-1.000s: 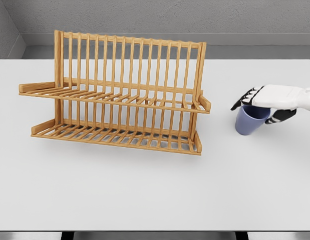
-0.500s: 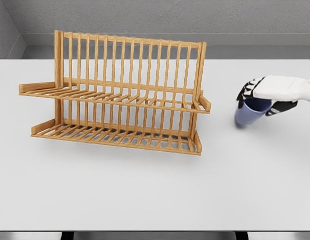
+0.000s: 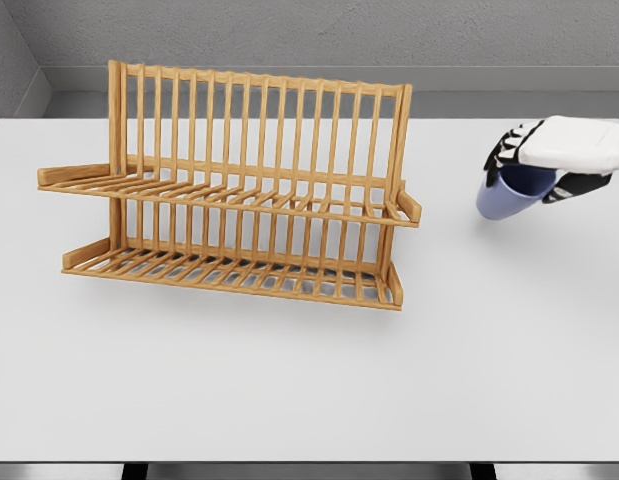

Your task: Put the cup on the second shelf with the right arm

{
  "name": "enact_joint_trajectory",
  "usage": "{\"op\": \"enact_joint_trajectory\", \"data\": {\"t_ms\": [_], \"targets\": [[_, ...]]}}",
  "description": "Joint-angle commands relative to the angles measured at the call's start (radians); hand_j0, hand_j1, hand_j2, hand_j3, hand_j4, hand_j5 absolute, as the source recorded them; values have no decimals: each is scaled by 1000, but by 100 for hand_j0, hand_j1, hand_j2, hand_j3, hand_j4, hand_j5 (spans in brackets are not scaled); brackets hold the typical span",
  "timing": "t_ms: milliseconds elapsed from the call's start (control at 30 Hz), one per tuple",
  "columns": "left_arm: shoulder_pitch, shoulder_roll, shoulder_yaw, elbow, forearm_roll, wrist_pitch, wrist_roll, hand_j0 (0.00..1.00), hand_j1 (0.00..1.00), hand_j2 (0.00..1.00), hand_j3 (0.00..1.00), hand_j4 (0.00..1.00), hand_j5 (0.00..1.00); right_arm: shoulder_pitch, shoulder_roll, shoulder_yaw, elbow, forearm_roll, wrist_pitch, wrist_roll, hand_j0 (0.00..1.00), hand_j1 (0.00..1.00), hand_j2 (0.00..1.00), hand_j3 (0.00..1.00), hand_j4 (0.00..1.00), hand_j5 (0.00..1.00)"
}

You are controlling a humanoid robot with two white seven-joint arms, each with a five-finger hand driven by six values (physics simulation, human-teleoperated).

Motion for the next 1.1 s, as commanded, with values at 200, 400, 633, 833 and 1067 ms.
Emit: {"op": "enact_joint_trajectory", "data": {"t_ms": [200, 400, 633, 833, 1067], "targets": [[0, 0, 0, -1, 1, 1, 0, 100, 100, 100, 100, 100, 100, 0, -19, -56, -100, -8, 4, -1, 57, 57, 57, 57, 57, 57], [0, 0, 0, -1, 1, 0, 0, 100, 100, 100, 100, 100, 100, 2, -25, -95, -149, -8, 4, -1, 57, 57, 57, 57, 57, 57], [0, 0, 0, 1, 1, 0, 0, 100, 100, 100, 100, 100, 100, -2, -24, -101, -241, -6, 4, -1, 57, 57, 57, 57, 57, 57], [0, 0, 0, -1, 1, 0, 0, 100, 100, 100, 100, 100, 100, -40, -25, -101, -268, -6, 4, -1, 57, 57, 57, 57, 57, 57], [0, 0, 0, -1, 1, 0, 0, 100, 100, 100, 100, 100, 100, -44, -29, -101, -318, -8, 4, -1, 57, 57, 57, 57, 57, 57]]}}
